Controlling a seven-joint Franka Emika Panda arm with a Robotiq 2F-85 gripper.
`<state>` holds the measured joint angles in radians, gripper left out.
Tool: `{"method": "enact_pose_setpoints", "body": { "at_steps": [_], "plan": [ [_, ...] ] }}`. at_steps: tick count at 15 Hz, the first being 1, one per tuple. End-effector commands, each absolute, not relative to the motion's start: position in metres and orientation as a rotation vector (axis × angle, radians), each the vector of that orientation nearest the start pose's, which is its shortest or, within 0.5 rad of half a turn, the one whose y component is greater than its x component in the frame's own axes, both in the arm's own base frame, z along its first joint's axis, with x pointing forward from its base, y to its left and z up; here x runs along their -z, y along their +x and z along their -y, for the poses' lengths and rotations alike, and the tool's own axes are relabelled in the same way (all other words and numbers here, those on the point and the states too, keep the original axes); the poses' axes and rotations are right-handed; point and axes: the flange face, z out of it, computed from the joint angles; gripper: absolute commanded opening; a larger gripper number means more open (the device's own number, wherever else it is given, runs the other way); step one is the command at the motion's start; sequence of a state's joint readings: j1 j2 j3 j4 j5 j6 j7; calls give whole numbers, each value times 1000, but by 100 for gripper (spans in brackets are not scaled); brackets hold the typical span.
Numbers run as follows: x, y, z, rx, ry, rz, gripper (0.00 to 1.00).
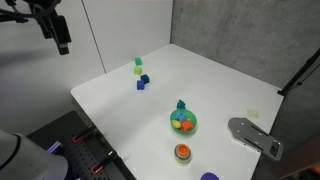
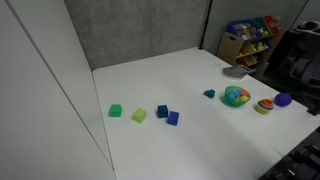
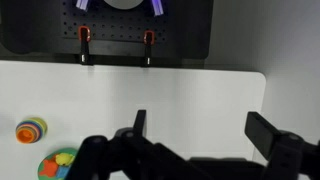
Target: Pick up the green object from the table and put it in the green bowl
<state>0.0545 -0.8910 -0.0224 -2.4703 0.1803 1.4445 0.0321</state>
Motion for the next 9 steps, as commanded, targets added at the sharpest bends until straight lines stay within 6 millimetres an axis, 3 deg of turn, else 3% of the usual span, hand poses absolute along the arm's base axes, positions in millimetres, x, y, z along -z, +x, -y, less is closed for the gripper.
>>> {"method": "enact_pose_setpoints", "body": {
  "at_steps": [1,5,9],
  "plan": [
    [-560,263,-28,-210,-2942,30,100],
    [-557,272,-29,-179,-2958,26,100],
    [-545,301,-34,-96,-2971,15,100]
  ]
}}
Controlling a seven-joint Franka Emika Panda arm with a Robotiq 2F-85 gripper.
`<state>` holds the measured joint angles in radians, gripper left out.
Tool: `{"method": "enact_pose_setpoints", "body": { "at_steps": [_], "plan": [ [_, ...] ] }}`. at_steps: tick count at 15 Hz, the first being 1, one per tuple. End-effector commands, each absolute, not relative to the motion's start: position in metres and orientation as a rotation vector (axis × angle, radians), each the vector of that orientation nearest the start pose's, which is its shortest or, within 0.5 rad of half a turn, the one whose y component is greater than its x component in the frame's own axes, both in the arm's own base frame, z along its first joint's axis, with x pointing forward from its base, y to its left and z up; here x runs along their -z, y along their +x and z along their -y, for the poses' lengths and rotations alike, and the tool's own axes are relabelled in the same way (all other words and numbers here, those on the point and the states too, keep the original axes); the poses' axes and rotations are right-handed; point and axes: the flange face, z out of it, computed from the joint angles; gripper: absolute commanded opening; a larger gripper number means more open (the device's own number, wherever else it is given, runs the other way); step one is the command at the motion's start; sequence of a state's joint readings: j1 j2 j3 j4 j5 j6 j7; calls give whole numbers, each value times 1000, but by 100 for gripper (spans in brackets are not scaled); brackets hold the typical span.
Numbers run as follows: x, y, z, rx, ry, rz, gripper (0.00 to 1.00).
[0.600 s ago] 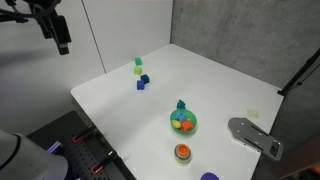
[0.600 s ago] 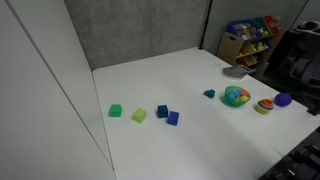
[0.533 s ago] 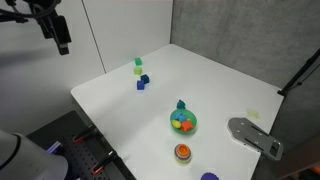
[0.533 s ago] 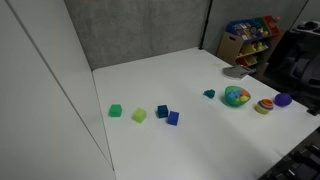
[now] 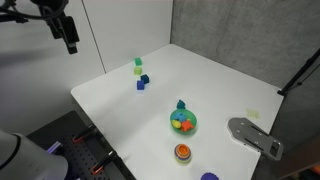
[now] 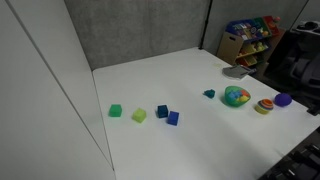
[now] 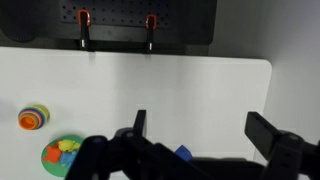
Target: Pick up the green object from the table and put it in the green bowl
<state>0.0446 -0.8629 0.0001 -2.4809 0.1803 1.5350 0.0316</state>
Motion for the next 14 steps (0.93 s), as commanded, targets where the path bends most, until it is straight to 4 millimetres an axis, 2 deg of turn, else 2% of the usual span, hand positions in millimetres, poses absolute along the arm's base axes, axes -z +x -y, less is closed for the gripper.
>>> {"method": "enact_pose_setpoints", "body": {
  "at_steps": [1,6,14],
  "plan": [
    [-541,310,-35,-79,-2975,6,100],
    [-509,362,-38,-10,-3003,-13,100],
    [-443,440,-36,59,-3055,46,100]
  ]
}}
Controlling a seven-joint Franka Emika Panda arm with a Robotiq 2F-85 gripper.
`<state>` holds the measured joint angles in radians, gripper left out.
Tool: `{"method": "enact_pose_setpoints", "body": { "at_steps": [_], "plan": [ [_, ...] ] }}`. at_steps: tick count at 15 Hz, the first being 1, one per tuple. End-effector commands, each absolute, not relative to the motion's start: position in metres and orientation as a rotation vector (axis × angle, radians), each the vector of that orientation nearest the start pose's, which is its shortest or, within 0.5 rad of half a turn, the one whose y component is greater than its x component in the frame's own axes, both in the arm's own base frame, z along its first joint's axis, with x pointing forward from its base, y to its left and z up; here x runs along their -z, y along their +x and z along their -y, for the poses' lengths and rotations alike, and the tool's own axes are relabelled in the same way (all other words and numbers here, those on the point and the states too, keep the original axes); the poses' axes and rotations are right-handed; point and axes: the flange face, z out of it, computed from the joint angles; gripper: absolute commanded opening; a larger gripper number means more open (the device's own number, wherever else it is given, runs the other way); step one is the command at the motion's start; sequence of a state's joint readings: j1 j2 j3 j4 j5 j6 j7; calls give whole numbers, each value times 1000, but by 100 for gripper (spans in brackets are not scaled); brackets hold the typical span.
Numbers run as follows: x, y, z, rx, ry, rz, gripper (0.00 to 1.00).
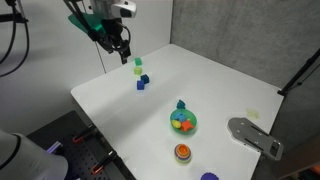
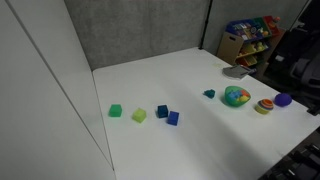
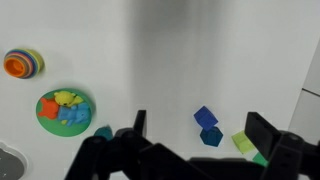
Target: Pick up the green object from the table and put it in the green bowl
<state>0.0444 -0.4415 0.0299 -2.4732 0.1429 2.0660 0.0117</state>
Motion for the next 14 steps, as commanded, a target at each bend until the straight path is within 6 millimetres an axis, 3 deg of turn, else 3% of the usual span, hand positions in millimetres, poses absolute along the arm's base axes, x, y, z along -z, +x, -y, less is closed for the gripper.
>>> {"method": "enact_pose_setpoints", "body": {
  "at_steps": [1,14],
  "plan": [
    [-435,450,-35,69,-3065,59,100],
    [-335,582,-10,212,-3131,248,100]
  ]
}}
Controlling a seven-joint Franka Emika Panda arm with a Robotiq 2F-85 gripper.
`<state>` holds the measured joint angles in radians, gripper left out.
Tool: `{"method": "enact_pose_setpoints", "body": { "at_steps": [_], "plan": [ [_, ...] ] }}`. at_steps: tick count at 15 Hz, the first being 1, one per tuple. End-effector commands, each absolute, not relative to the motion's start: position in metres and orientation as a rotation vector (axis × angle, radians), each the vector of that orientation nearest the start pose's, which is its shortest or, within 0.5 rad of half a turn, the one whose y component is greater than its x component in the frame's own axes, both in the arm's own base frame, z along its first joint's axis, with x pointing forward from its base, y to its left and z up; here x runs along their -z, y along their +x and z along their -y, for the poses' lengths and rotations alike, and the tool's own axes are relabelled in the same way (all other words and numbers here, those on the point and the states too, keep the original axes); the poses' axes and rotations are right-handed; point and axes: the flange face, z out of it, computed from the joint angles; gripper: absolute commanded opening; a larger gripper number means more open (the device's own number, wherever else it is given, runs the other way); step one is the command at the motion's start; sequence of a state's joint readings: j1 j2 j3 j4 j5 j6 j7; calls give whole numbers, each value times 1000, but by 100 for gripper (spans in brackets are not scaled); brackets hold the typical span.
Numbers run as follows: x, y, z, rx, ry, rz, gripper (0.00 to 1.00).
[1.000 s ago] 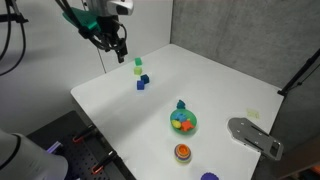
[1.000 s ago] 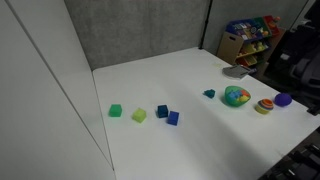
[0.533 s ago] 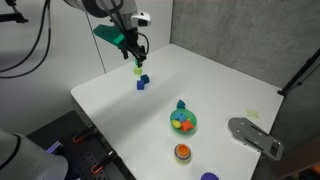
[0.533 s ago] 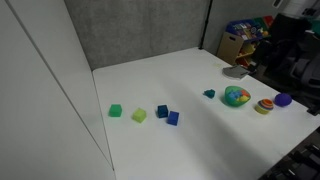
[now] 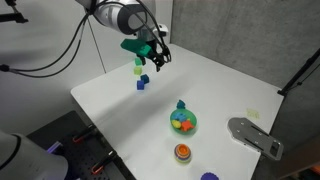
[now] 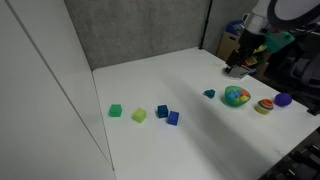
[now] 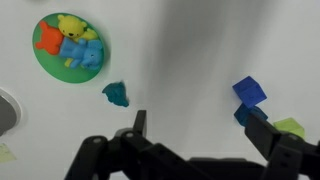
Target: Pick up the green object from the table and put it in the green bowl
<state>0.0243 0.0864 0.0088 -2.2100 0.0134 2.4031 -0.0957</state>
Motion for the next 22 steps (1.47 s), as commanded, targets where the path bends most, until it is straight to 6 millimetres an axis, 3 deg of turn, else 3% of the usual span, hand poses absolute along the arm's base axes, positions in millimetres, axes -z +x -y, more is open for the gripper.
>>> {"method": "enact_pose_setpoints", "body": {
  "at_steps": [1,5,6,11,13,22],
  "plan": [
    [-326,591,-8,225,-3127,258,100],
    [-307,614,-8,269,-3150,299,100],
    [-306,599,-10,238,-3132,257,100],
    [-302,609,-10,255,-3140,275,100],
    [-292,616,-12,224,-3139,278,100],
    [-207,632,-3,95,-3185,333,100]
  ]
}}
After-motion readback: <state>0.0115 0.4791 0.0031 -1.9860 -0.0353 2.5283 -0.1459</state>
